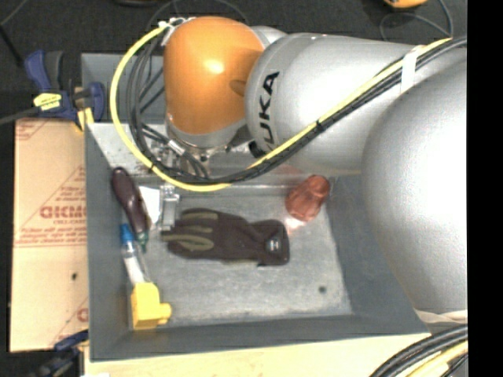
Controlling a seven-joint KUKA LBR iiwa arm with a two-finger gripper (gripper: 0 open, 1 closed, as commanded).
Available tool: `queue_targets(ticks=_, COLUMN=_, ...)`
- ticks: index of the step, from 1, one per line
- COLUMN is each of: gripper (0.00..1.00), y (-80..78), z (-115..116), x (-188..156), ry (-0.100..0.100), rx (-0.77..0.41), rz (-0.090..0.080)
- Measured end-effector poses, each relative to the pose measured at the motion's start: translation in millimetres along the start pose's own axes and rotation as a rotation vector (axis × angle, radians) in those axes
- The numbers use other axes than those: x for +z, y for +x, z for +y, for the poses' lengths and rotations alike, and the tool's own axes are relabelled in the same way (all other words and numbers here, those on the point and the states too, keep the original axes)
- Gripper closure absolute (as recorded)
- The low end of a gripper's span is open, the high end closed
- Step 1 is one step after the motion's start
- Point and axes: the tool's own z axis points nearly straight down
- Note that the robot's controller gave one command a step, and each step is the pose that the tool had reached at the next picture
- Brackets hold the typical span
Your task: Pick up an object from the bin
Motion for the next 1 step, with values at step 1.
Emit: queue_targets(ticks=1, gripper=0.00, y=-1.0, z=-1.2, x=-5.2, ry=-0.002, rx=0.003, rz=-0.007)
